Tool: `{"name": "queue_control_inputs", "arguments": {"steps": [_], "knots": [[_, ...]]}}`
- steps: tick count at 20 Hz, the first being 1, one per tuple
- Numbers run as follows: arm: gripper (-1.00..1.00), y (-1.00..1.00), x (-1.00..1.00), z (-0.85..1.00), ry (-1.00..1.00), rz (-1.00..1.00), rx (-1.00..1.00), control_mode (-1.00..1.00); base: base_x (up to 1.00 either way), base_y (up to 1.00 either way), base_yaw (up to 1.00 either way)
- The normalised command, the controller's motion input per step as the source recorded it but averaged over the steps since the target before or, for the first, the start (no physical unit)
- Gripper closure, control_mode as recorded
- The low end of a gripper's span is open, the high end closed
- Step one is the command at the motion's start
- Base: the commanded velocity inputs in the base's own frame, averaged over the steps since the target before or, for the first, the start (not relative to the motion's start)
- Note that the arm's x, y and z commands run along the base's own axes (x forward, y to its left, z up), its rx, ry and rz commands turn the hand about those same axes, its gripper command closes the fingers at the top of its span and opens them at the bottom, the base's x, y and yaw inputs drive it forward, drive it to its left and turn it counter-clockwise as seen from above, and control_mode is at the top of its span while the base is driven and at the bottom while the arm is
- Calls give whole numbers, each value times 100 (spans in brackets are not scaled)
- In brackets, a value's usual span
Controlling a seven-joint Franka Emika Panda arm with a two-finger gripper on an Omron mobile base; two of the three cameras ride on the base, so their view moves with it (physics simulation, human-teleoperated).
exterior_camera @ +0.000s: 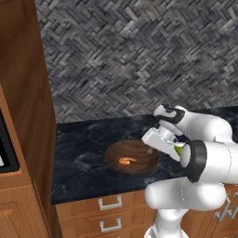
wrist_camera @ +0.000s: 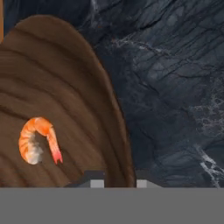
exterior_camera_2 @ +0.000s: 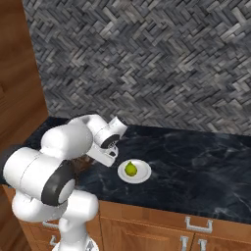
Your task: Remove the pear from the bowl and place it on the small plate. Then place the bowl with only the shrimp in the microwave, close the door, and press the start button to microwave the shrimp.
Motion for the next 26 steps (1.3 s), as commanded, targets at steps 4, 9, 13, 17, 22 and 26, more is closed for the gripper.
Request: {"name": "queue_control_inputs", "arguments": {"steps": [4, 9, 13, 17, 22, 26], "knots": [[100, -5, -42, 100, -8, -5, 0, -100, 0, 0, 0], [100, -17, -55, 100, -1, -14, 0, -100, 0, 0, 0], [100, -26, -76, 81, 0, -11, 9, -100, 0, 0, 0], [100, -31, -97, 62, -1, -3, 16, -100, 0, 0, 0], [100, -39, -76, 84, -1, -5, 10, -100, 0, 0, 0], [100, -26, -54, 81, 0, -10, 5, -100, 0, 0, 0]]}}
